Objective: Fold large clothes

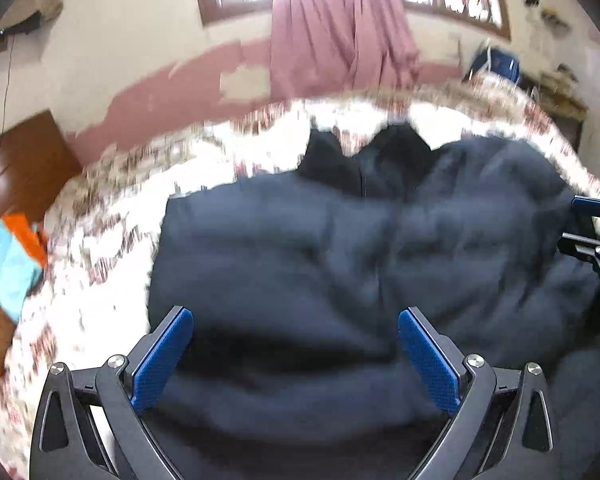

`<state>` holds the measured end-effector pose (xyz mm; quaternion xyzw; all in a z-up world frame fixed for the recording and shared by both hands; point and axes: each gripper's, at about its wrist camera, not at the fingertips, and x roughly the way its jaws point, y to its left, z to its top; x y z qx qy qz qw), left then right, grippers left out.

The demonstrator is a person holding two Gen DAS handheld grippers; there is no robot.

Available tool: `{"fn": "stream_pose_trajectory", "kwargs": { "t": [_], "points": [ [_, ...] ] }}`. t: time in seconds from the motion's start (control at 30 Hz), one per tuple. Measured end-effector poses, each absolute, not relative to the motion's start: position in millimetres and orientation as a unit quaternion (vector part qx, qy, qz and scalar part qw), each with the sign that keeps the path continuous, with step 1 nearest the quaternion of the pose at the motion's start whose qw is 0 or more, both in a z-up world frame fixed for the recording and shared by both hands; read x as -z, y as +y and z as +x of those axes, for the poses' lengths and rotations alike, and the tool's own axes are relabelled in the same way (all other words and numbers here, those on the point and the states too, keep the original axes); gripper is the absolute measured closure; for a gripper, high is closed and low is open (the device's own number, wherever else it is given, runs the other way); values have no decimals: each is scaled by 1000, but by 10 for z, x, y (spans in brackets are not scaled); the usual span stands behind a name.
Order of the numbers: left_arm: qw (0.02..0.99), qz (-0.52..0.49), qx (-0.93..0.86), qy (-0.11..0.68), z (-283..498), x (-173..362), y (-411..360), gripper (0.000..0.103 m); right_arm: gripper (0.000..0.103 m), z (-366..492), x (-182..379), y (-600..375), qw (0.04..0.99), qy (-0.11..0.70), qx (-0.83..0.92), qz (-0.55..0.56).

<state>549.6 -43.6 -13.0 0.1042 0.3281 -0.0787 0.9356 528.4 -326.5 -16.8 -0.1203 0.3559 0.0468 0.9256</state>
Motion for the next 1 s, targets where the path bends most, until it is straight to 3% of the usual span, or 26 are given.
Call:
{"fn": "stream_pose_trajectory", "kwargs": {
  "t": [0.2, 0.4, 0.6, 0.67, 0.77, 0.87, 0.93, 1.0],
  "points": [
    [935, 55, 81, 341, 6293, -392, -452, 0, 21, 5988, -273, -3398, 928, 364, -37, -64],
    [915, 14, 50, 400, 7257, -199, -555, 0, 21, 6934, -119, -3369, 912, 409, -19, 32],
    [917, -28, 49, 396, 7884, 64, -715, 1, 21, 7526, 166, -3361, 902, 398, -27, 165],
    [921, -38, 59, 383, 7962, 98, -775, 1, 26, 7646, 251, -3282, 903, 388, -33, 180],
    [921, -51, 79, 378, 8077, 162, -833, 20, 40, 7784, 321, -3174, 903, 392, -36, 171],
    [912, -64, 93, 395, 8182, 268, -870, 50, 55, 7910, 391, -3113, 899, 404, -42, 164],
    [905, -75, 107, 405, 8211, 317, -869, 87, 78, 7951, 440, -3081, 896, 411, -42, 163],
    [901, -89, 116, 408, 8164, 313, -830, 93, 85, 7919, 466, -3077, 897, 408, -40, 164]
  ]
}}
